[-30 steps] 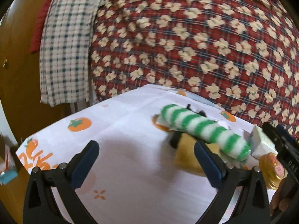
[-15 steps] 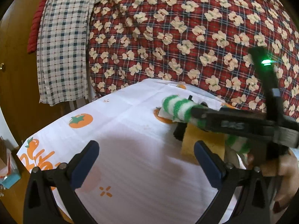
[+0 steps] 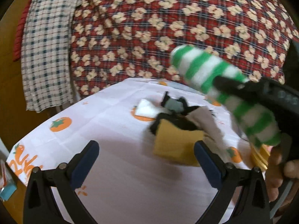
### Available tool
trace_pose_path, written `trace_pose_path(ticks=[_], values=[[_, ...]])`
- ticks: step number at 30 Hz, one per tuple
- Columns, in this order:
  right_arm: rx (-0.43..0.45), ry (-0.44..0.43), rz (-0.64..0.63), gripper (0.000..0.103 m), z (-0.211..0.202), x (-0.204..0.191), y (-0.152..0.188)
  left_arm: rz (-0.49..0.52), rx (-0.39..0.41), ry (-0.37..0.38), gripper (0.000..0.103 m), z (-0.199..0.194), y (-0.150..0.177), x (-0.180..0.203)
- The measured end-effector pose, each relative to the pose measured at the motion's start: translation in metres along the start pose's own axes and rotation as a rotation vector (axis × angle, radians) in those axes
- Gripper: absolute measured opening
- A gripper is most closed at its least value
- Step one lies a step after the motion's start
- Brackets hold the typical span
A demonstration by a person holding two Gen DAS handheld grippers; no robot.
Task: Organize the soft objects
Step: 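Grasp the yellow sponge with the left gripper while the right gripper holds the sock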
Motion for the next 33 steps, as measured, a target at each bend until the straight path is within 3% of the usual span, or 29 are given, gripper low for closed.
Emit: trace_pose_path(ticks=[4, 9, 17, 21, 24, 29, 33], values=[[0.061, 0.151, -0.093, 0.041, -0.033, 0.016, -0.001, -0.028, -0.034, 0.074, 0.103, 0.012, -0.001, 0.021], [0.066, 0.211, -0.097, 0.041, -0.048, 0.036, 0.001, -0.083, -0.073, 0.144, 0.102, 0.019, 0.0, 0.042], [0.095, 0.225, -0.077, 0.041, -0.06, 0.047, -0.008, 0.075, -0.084, 0.132, 0.103, 0.004, 0.014, 0.053], [0.103, 0.233, -0.097, 0.041, -0.063, 0.044, -0.006, -0.002, -0.142, 0.189, 0.103, 0.001, 0.023, 0.053], [0.098, 0.244, -0.107, 0.042, -0.064, 0.046, -0.003, 0.012, -0.161, 0.22, 0.103, -0.003, 0.03, 0.059], [0.093, 0.246, -0.058, 0.042, -0.067, 0.056, -0.002, 0.039, -0.143, 0.2, 0.103, -0.006, 0.029, 0.064], [0.086, 0.252, -0.03, 0.042, -0.068, 0.062, 0.0, -0.045, -0.234, 0.138, 0.103, 0.016, 0.044, 0.061]])
Point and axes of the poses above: each gripper's, at about its wrist camera, not at the fingertips, and z roughly the way its jaws point, x to its right, y to its underside, the point moved 10 cm from there along z, roughly the way its jaws point, and after that the axes turned 5 degrees about x, right-handed, at the moved point
